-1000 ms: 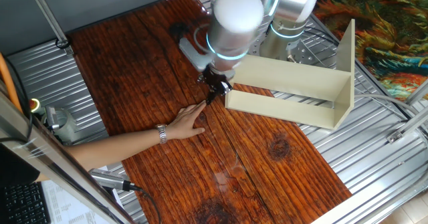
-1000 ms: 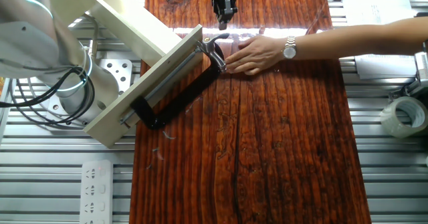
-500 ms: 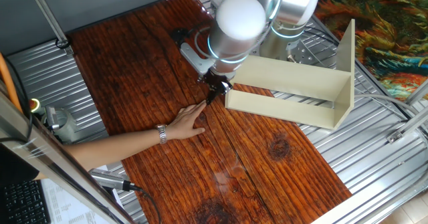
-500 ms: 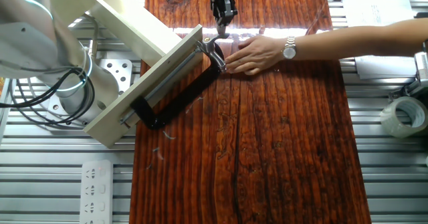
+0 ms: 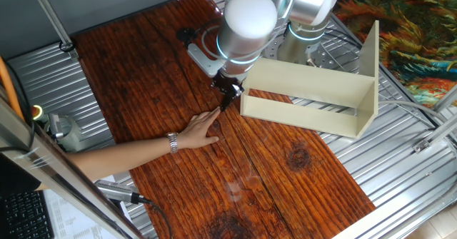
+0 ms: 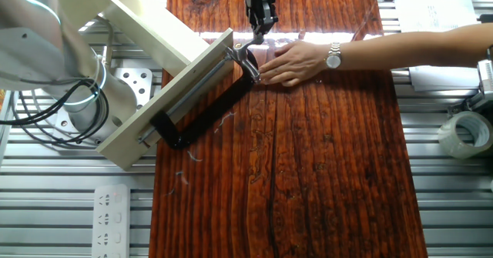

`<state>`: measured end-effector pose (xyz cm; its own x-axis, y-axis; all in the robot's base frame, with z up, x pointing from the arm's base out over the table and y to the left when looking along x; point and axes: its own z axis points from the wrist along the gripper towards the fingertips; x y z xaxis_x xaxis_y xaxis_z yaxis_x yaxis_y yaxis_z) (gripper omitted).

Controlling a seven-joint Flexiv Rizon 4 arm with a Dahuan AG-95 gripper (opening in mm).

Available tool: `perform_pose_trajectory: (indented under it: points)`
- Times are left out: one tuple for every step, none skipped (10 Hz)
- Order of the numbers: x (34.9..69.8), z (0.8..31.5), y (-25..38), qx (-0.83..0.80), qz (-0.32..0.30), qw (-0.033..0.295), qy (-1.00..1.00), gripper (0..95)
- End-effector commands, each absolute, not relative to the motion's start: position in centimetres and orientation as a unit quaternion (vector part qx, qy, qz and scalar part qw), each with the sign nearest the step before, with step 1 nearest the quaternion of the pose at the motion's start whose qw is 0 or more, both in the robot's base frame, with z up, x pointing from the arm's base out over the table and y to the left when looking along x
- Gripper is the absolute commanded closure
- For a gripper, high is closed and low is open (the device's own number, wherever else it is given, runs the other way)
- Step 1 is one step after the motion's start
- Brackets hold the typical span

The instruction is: Turn off the water tap

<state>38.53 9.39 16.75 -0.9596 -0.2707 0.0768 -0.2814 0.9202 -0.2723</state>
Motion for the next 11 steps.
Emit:
perform_pose_trajectory:
  points:
    - [38.8, 16.8, 9.4, 0.139, 0.141, 0.016, -0.98, 95.0]
    - [38.8, 16.8, 9.4, 0.139, 0.142, 0.015, -0.98, 95.0]
    - [38.8, 16.8, 9.2, 0.138, 0.142, 0.014, -0.98, 95.0]
    - [38.9, 16.7, 8.9, 0.14, 0.143, 0.014, -0.98, 95.0]
    - [38.9, 16.8, 8.6, 0.146, 0.142, 0.012, -0.979, 95.0]
    - [38.9, 16.8, 8.5, 0.15, 0.143, 0.01, -0.978, 95.0]
    - [38.9, 16.9, 8.3, 0.153, 0.143, 0.01, -0.978, 95.0]
    - [38.9, 16.9, 8.3, 0.153, 0.143, 0.01, -0.978, 95.0]
    - [38.9, 16.9, 8.3, 0.162, 0.144, 0.01, -0.976, 95.0]
    - [38.9, 16.9, 8.3, 0.168, 0.149, 0.011, -0.974, 95.0]
    - [38.9, 16.9, 8.3, 0.172, 0.151, 0.009, -0.973, 95.0]
